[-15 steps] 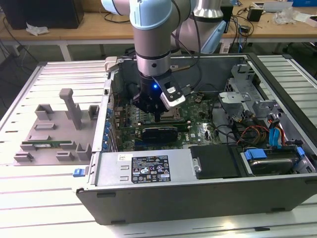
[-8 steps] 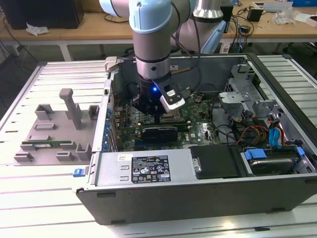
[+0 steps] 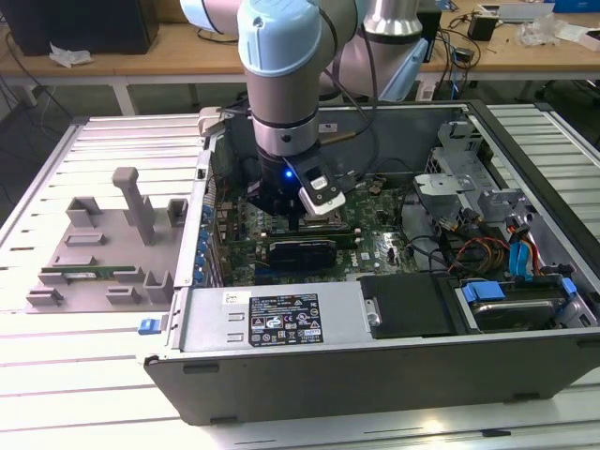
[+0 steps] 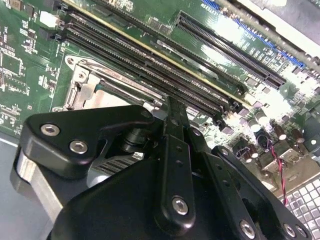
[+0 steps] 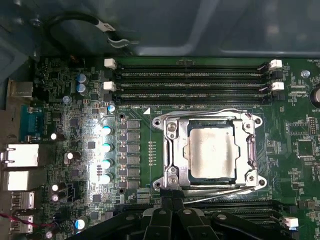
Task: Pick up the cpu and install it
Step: 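Install the second cpu locking lever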
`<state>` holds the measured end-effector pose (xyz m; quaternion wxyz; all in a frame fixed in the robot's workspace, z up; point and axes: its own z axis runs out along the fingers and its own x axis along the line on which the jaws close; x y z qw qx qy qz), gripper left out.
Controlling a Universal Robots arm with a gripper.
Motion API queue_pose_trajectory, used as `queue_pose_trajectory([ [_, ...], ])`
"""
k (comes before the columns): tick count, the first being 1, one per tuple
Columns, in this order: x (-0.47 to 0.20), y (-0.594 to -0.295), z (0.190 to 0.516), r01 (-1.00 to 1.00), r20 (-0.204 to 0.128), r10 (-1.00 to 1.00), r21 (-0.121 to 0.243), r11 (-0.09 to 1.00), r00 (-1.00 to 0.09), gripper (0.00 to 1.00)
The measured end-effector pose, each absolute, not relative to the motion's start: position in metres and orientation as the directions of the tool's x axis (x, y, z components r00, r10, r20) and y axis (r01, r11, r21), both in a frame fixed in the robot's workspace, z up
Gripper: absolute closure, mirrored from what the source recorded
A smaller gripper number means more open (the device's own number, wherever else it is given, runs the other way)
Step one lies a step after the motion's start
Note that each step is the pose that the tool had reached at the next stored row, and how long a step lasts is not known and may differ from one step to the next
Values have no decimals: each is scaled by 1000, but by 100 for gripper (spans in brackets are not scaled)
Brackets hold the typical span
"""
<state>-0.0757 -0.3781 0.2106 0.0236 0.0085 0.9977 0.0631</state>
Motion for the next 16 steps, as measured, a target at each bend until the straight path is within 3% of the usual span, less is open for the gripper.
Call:
queue_pose_trajectory([
  [16,-76,-388,207,10,-45,19,194,981,-999,89],
])
